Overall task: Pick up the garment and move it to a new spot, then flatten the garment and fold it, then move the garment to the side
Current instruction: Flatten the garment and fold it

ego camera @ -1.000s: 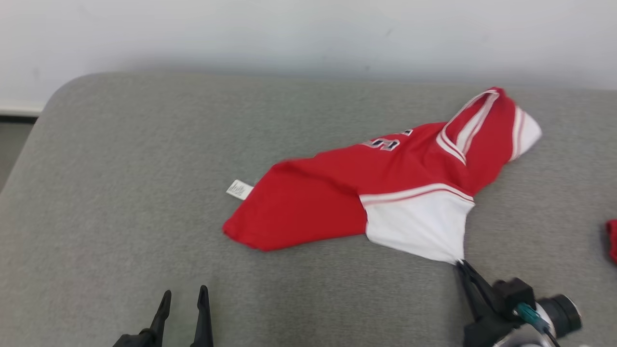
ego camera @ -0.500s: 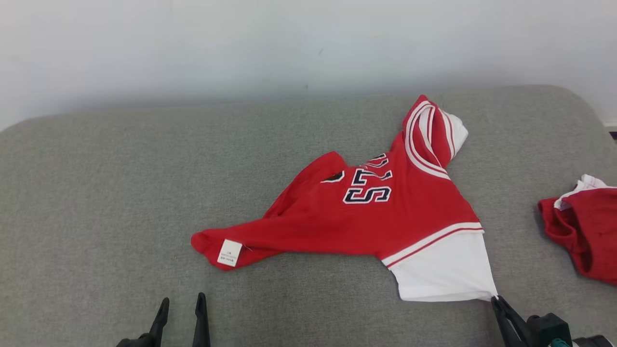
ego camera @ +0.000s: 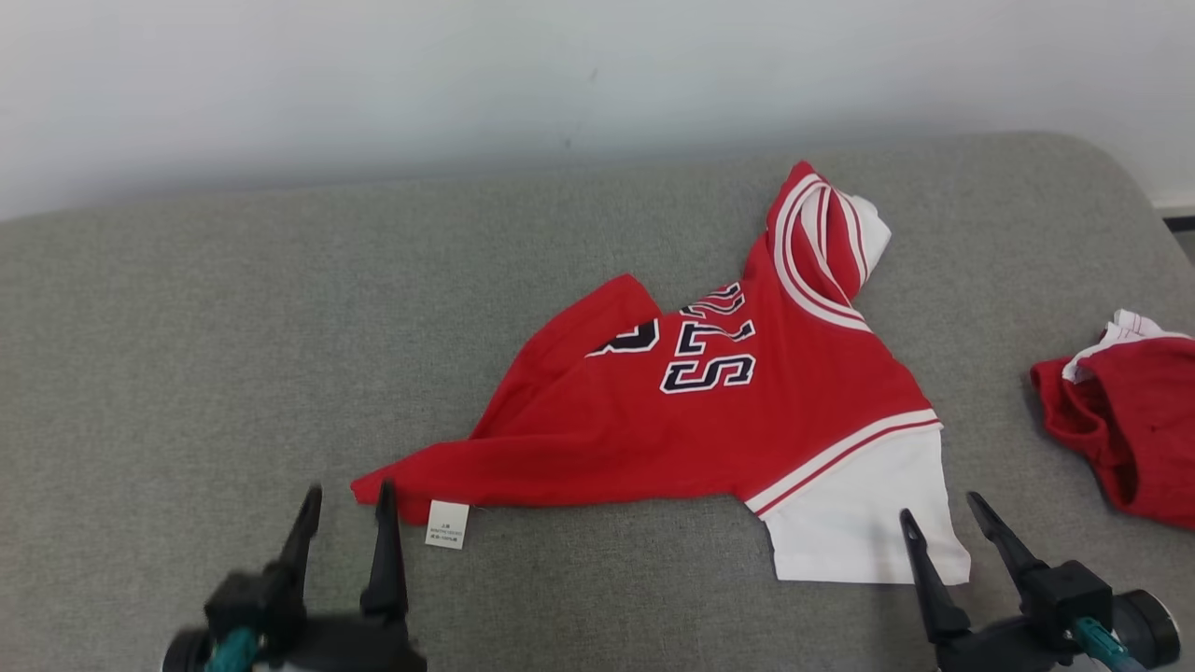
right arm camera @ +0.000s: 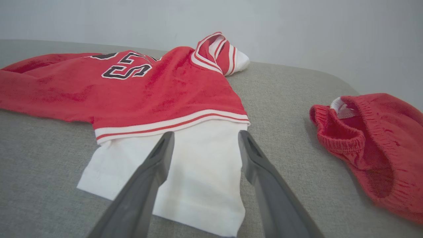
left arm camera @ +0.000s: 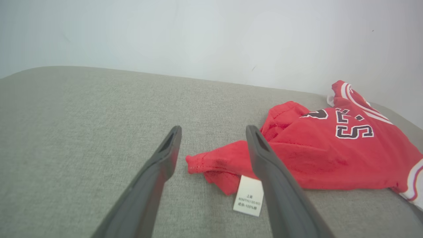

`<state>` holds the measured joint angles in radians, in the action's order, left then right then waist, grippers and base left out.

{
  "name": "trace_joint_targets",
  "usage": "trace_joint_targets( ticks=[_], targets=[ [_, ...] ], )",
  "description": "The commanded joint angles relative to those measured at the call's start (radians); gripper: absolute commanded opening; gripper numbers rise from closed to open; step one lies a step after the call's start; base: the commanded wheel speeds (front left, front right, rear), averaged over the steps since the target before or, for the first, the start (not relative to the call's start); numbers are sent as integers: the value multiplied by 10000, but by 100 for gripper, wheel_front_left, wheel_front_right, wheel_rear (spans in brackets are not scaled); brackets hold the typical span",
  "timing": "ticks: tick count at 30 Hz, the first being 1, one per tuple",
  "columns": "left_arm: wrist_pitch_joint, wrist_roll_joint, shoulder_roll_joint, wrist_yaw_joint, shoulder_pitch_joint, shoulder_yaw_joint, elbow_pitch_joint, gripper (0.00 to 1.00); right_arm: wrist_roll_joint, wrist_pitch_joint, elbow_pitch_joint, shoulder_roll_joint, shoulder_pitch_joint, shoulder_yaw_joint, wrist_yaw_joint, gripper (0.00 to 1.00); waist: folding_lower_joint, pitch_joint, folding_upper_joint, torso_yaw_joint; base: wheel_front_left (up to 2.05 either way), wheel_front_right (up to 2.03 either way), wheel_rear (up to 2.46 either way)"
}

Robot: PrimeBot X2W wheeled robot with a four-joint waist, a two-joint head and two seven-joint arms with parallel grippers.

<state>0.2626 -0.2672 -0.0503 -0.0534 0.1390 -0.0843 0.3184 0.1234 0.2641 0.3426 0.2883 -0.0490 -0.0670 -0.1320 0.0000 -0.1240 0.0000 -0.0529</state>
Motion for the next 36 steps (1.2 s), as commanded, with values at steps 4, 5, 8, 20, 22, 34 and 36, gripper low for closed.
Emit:
trace_joint_targets(
  ticks=[4,5,8,20,22,34,36],
  targets=[
    [32,512,-1,-199,1146,-129,633,100,184,-4,-340,-156,-306,-223,25,100,0,-514,0,-176,0,0,0],
    [32,639,-3,-259,1462,-170,910,100,187,-4,-392,-200,-361,-300,23,100,0,-603,0,-215,0,0,0],
    [32,945,-1,-365,2314,-363,1801,100,212,-4,-467,-311,-603,-461,25,100,0,-853,0,-337,0,0,0],
    [-198,947,-11,-582,5413,-1683,5971,100,234,-4,-302,-717,-1093,-747,25,100,0,-1223,0,-465,0,0,0],
    [-231,895,-9,-515,5679,-1884,6419,100,263,-4,-270,-745,-1125,-730,25,100,0,-1193,0,-458,0,0,0],
    [-114,279,-12,-218,6542,-2825,7040,0,304,-4,-205,-888,-1133,-679,25,100,0,-1018,0,-228,0,0,0],
    [-19,348,-133,57,6750,-2724,6837,0,299,-4,-194,-902,-1113,-647,25,100,0,-979,0,-167,0,0,0]
  ],
)
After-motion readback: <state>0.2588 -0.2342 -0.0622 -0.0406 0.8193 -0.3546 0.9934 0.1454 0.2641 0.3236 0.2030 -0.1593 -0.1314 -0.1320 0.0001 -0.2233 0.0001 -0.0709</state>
